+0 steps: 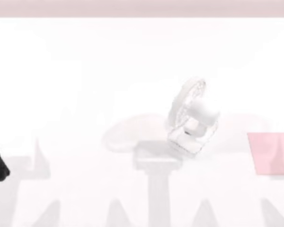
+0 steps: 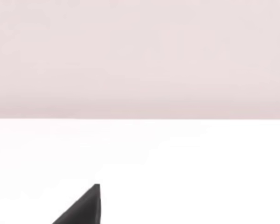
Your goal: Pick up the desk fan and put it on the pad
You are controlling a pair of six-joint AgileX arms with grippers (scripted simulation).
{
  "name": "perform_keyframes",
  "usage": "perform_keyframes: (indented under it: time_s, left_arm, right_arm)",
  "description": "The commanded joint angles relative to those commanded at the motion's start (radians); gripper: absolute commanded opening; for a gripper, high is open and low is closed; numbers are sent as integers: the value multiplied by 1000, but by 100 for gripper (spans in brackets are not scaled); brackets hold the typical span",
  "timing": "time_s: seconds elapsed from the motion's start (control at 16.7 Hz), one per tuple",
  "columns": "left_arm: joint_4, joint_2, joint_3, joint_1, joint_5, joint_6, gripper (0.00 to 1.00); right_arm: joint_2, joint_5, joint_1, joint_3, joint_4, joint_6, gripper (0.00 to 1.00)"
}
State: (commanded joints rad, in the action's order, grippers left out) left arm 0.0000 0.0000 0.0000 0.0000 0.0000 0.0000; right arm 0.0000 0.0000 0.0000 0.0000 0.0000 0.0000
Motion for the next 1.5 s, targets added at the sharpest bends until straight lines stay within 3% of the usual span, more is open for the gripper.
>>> perform_keyframes:
  time_s: [0.36,0.66,1.08,1.5]
  left_arm:
    - [0,0,0,0,0,0,100]
    - [0,0,0,0,0,0,100]
    - [0,0,0,0,0,0,100]
    - [0,0,0,0,0,0,100]
  right_arm:
    - [65,9,13,71,-62,20,100]
    - [285,36,54,339,-245,109,100]
    - [746,64,152,1005,-570,384,100]
    - [1298,53,298,1792,-934,760,100]
